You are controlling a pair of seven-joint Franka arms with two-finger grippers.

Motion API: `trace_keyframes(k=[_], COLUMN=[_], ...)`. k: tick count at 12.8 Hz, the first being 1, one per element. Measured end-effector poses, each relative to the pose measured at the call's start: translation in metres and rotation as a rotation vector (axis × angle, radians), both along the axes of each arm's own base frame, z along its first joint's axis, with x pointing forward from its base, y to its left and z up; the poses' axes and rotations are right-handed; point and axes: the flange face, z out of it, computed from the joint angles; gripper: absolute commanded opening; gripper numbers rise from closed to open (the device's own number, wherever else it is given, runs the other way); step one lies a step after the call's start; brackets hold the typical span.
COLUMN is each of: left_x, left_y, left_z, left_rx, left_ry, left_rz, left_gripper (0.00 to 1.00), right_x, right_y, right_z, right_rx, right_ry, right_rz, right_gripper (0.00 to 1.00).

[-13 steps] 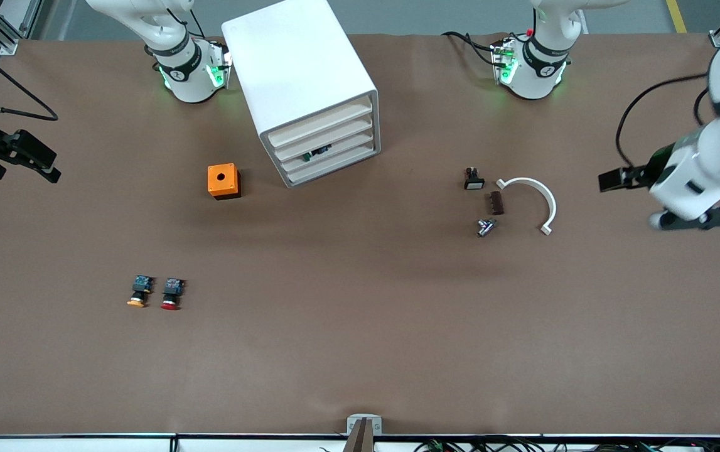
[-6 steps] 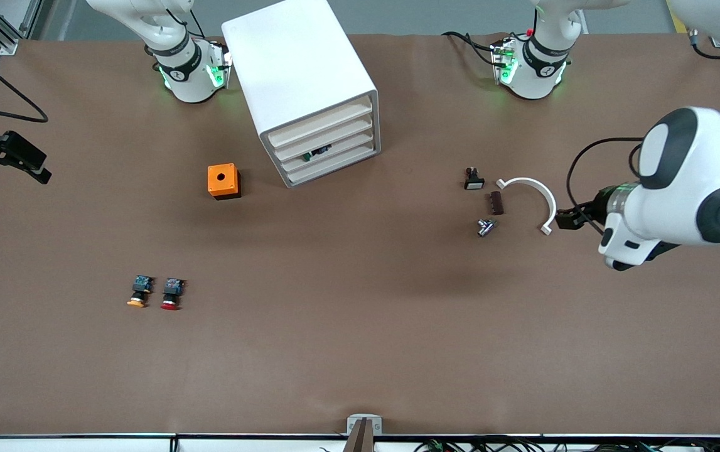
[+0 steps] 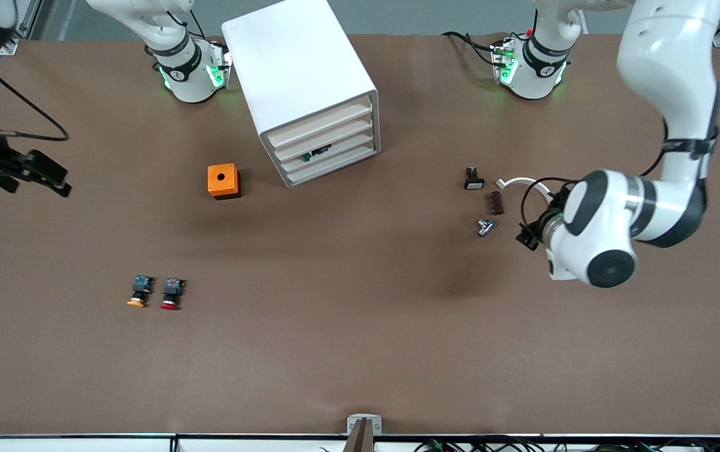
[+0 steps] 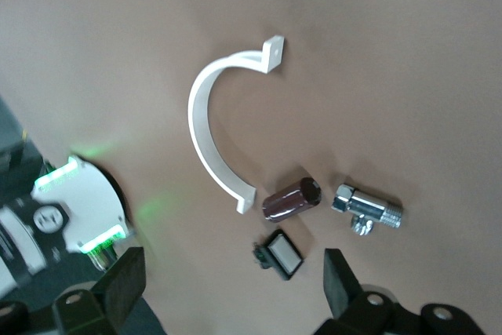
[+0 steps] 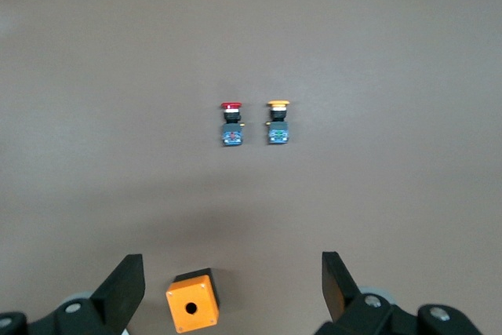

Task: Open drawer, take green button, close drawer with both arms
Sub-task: 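Reach the left gripper to the drawer while the right gripper approaches the cabinet, then pull the drawer open with the left gripper while the right gripper reaches in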

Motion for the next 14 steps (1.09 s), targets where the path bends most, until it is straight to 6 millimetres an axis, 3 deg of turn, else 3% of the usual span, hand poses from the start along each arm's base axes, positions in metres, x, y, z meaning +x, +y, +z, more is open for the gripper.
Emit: trace_keyframes(k=[3, 5, 10, 12, 14], left_x=[-0.007, -0.011, -0.018, -0.030, -0.048], left_y=[-0.037, -0.055, -0.092, -0.125, -0.159], left_z=[-0.028, -0.042, -0.037, -0.043, -0.066], left_rx=[0.170, 0.168, 0.057, 0.066, 0.134], left_ry=[0.023, 0.078, 0.268, 0.368, 0.484], left_rz=[0.253, 0.353, 0.618, 0.701, 0.779], left_gripper=[1.00, 0.99, 0.95, 0.93, 0.88], right_x=[0.015, 0.021, 0.043, 0.050, 0.055], right_y=[0.051, 0.084, 0.150, 0.183, 0.215], right_z=[-0.026, -0.045, -0.089, -0.112, -0.138], right_rx=[0.022, 0.040, 0.098, 0.141, 0.177], right_ry=[0.010, 0.027, 0.051, 0.050, 0.066], right_rz=[-0.099, -0.190, -0.386, -0.449, -0.523], right_gripper=[1.00, 1.00, 1.00, 1.00, 1.00])
